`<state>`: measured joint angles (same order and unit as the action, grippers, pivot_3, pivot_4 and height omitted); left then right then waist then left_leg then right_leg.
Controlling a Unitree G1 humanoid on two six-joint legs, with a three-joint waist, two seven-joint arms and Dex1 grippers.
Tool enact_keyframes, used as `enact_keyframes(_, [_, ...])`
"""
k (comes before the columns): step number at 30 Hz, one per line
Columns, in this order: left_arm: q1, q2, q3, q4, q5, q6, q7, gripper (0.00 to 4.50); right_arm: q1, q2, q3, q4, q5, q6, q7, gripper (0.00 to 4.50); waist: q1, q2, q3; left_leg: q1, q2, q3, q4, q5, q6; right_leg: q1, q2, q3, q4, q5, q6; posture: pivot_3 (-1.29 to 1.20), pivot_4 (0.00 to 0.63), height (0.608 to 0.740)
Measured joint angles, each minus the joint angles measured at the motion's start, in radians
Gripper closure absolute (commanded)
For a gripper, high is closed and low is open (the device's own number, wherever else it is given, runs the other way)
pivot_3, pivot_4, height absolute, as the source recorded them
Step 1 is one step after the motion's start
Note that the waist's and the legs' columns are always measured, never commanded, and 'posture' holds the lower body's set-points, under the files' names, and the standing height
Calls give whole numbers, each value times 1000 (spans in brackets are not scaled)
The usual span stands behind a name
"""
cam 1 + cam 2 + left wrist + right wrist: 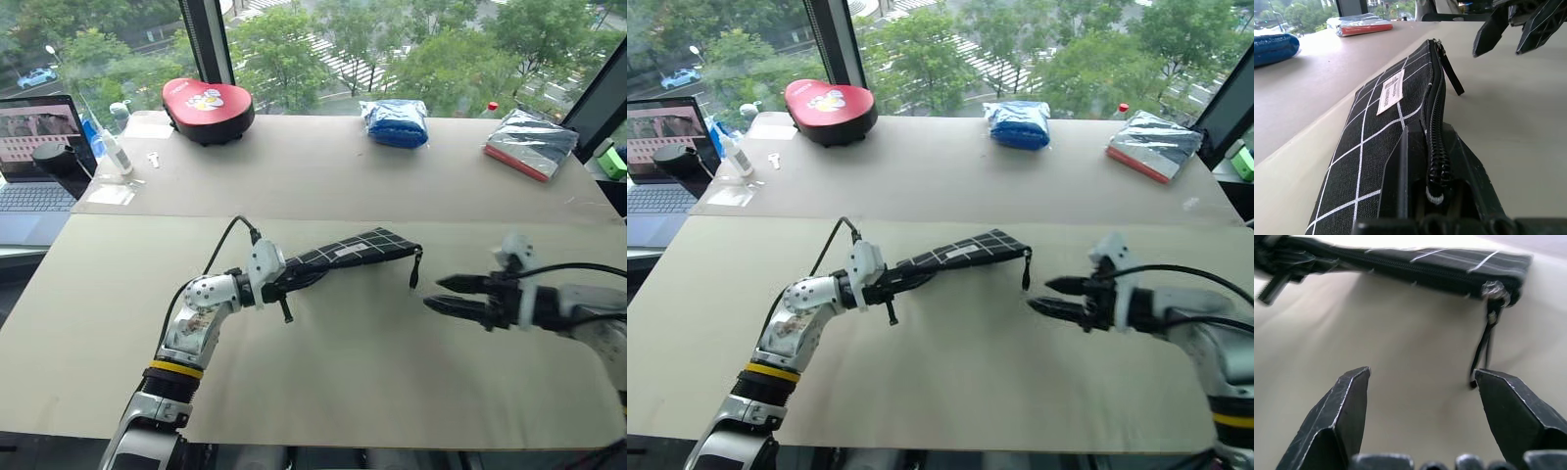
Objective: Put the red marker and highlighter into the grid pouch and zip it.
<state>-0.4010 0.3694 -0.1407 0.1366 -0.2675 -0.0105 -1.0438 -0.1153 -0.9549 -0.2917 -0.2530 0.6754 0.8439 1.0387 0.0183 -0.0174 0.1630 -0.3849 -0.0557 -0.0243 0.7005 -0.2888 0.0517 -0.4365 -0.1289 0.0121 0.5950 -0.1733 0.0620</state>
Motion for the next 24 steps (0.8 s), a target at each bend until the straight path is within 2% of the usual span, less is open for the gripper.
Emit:
enact_keyframes(7, [-6,9,-20,8,-19,-45,-124,4500,139,-17,-302,-75,120,-2,73,944,-6,0,0,2,1,0,0,0,0,1,1,0,1,0,0,0,150,740])
enact_keyframes(12, [-29,10,-56,116,14,-142,-184,4500,173,6,-328,-104,132,-3,28,944,-6,0,0,7,1,0,0,0,1,8,1,0,0,0,0,0,150,740])
enact_keyframes(14, [-43,11,-70,161,39,-185,-196,3693,179,23,-323,-114,132,-4,7,863,-6,0,0,9,1,0,0,0,1,9,1,0,0,0,0,0,150,740])
enact_keyframes(15, [-48,12,-74,175,46,-196,-200,3573,183,25,-319,-116,131,-4,-1,863,-5,0,0,9,1,0,0,-1,1,10,1,0,0,0,0,0,150,740])
enact_keyframes(17, [-59,17,-78,206,54,-206,-223,2688,199,32,-313,-129,129,-7,-16,863,-5,0,0,9,1,0,0,-1,1,10,1,0,0,0,0,0,150,740])
enact_keyframes(23, [-60,13,-68,183,29,-178,-218,559,184,34,-281,-116,110,-27,-38,863,-6,0,0,10,1,0,0,-1,2,10,1,0,0,0,0,0,150,740])
enact_keyframes(24, [-56,14,-59,154,9,-142,-213,559,171,34,-263,-108,103,-34,-39,863,-6,0,0,10,1,0,0,-1,2,10,1,0,0,0,0,0,150,740])
